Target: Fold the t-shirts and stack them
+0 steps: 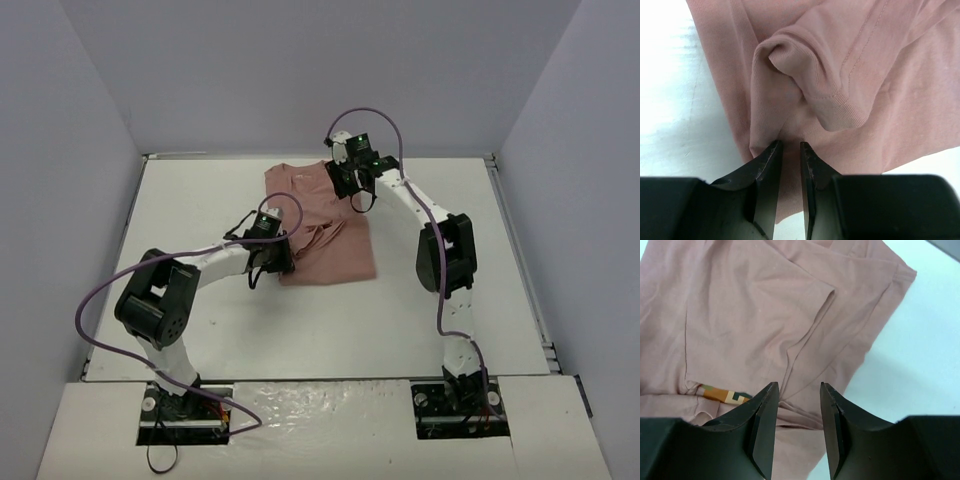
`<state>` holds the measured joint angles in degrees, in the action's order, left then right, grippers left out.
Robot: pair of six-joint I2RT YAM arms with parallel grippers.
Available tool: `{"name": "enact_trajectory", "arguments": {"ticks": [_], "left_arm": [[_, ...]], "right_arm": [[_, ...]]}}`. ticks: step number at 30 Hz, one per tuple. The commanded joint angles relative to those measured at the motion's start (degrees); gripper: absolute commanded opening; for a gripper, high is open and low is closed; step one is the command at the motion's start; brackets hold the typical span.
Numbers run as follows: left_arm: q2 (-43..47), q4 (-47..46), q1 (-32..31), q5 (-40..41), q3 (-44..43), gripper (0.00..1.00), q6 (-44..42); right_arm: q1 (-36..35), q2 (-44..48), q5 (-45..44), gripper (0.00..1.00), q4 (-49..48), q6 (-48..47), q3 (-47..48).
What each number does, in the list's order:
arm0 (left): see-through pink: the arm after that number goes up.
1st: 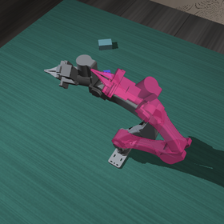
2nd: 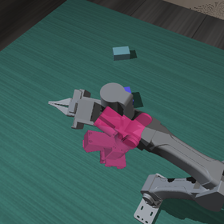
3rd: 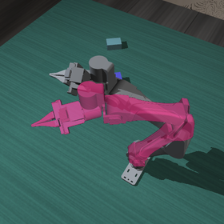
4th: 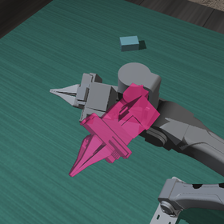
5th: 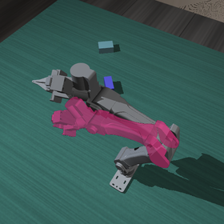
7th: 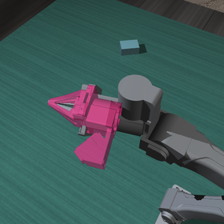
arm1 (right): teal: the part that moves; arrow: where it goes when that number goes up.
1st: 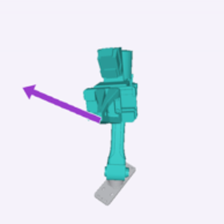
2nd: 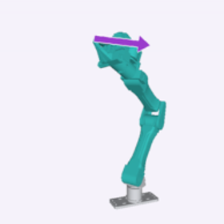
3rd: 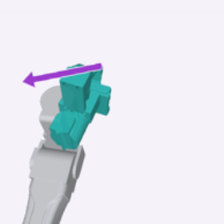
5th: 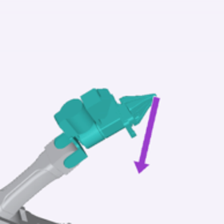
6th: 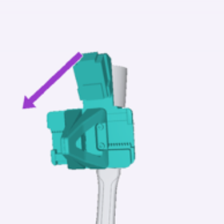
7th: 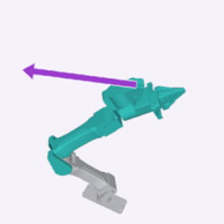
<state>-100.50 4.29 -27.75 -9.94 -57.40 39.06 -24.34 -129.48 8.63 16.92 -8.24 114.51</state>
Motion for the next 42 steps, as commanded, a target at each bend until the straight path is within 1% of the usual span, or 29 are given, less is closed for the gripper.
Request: {"name": "enact_trajectory", "arguments": {"ticks": [1, 3, 5, 7, 15, 20, 24, 28, 31, 33, 34, 35, 36, 39, 42], "left_arm": [[2.6, 10.9, -0.1, 2.6, -4.3, 0.19, -5.2], [2.6, 12.4, 0.0, 3.2, -6.6, 0.19, -6.6], [0.1, 14.1, 0.1, 3.9, -12.2, 0.19, -9.4], [-1.9, 15.4, 0.4, 3.8, -16.5, 0.19, -10.9], [-10.3, 17.5, 2.8, 3.1, -27.6, 0.19, -12.6], [-12.6, 16.9, 6.7, 2.2, -33.5, 0.19, -10.1], [-14.8, 16.2, 9.7, 1.9, -37.6, 0.19, -7.1], [-13.7, 13.4, 13.0, -0.5, -37.9, 0.19, -3.3], [-10.6, 10.9, 13.3, -3.1, -35.6, 0.19, -2.5], [-8.8, 10.0, 12.5, -8.2, -34.0, 0.20, -5.7], [-7.6, 10.3, 11.3, -11.4, -32.5, 0.20, -9.3], [-6.4, 11.8, 10.5, -14.6, -31.1, 0.20, -11.4], [-5.6, 12.9, 9.8, -16.1, -30.0, 0.21, -13.3], [-3.5, 15.5, 6.9, -16.6, -26.1, 0.26, -19.8], [-3.0, 16.7, 5.6, -17.8, -23.1, 0.30, -22.3]], "right_arm": [[-0.4, 8.0, -3.2, 0.36, -0.1, 5.0, -4.4], [-0.4, 11.1, -3.3, 0.36, -0.3, 6.4, -8.3], [-0.4, 14.8, -3.2, 0.36, -0.6, 9.0, -15.3], [-0.4, 18.4, -3.0, 0.36, -0.9, 10.8, -19.5], [-0.5, 29.6, -2.7, 0.36, -2.8, 13.5, -35.2], [-0.5, 34.1, -3.2, 0.36, -3.3, 14.8, -40.4], [-0.5, 35.9, -3.4, 0.36, -3.4, 16.2, -42.2], [-1.0, 37.0, -2.8, 0.36, -3.8, 17.5, -44.3], [-1.4, 37.8, -2.2, 0.36, -4.1, 17.8, -45.6], [-1.5, 38.2, -2.0, 0.36, -4.3, 17.8, -46.2], [-1.6, 38.8, -1.7, 0.36, -4.3, 17.8, -47.0], [-1.6, 39.4, -1.6, 0.36, -4.5, 17.8, -47.4], [-1.6, 39.8, -1.5, 0.36, -4.5, 17.8, -47.8], [-1.5, 41.0, -1.6, 0.36, -4.7, 17.9, -49.5], [-1.4, 42.5, -1.8, 0.36, -4.8, 18.0, -51.2]]}}
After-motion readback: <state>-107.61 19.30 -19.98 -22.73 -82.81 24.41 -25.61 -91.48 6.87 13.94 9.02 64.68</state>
